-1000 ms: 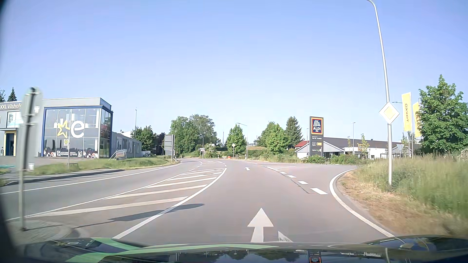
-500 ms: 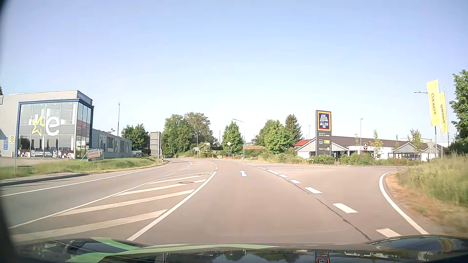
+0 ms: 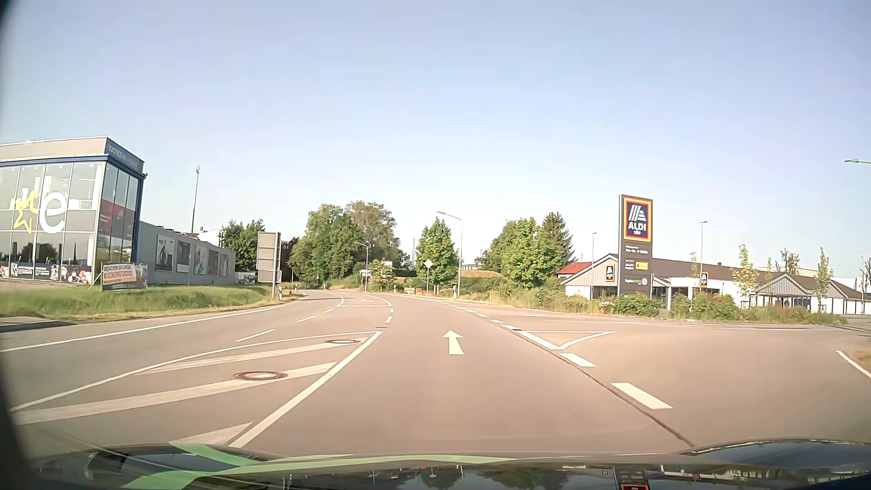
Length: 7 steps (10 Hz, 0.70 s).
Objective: Follow the waypoints while adhering to traffic rules and regulations
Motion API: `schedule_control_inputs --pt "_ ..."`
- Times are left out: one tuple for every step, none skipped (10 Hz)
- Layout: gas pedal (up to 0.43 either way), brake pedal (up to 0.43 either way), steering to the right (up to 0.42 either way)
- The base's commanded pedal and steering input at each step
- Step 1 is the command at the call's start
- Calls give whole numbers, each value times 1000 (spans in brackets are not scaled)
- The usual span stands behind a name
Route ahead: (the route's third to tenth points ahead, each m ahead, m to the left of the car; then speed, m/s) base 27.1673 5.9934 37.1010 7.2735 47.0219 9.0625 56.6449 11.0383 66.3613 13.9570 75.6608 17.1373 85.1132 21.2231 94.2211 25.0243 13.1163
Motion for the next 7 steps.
schedule_control_inputs --pt "138 0 -23" --pt "138 0 -28" --pt "138 0 -28" --pt "138 0 -28" --pt "138 0 -28" --pt "138 0 -28" --pt "138 0 -28"
